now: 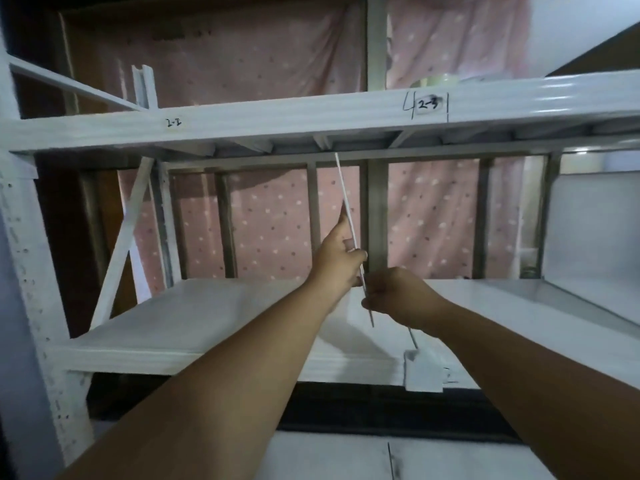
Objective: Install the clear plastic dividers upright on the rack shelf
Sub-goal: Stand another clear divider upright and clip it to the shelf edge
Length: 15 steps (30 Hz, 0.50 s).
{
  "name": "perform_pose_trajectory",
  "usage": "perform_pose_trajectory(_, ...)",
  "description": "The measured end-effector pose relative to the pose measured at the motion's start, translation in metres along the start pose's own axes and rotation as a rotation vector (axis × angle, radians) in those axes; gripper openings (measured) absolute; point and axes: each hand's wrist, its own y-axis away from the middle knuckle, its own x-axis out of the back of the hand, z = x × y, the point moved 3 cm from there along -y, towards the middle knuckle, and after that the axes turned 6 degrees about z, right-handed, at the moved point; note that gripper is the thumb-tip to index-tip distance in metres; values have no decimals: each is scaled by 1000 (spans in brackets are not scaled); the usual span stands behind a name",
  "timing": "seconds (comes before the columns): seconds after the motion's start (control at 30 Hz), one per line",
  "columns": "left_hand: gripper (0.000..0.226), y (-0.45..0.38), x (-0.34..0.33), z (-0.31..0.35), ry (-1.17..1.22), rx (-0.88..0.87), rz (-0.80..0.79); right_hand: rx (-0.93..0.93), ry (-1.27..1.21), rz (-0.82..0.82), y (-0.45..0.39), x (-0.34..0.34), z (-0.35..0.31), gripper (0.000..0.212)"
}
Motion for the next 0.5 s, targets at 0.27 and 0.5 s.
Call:
perform_pose_trajectory(0.27, 94, -1, -64, -8, -32, -10, -97, -109, -109, 14, 24, 32, 52, 23)
perform_pose_trajectory(0.5, 95, 3, -95, -10, -33, -12, -148, -132, -259, 35, 38, 42, 75, 21)
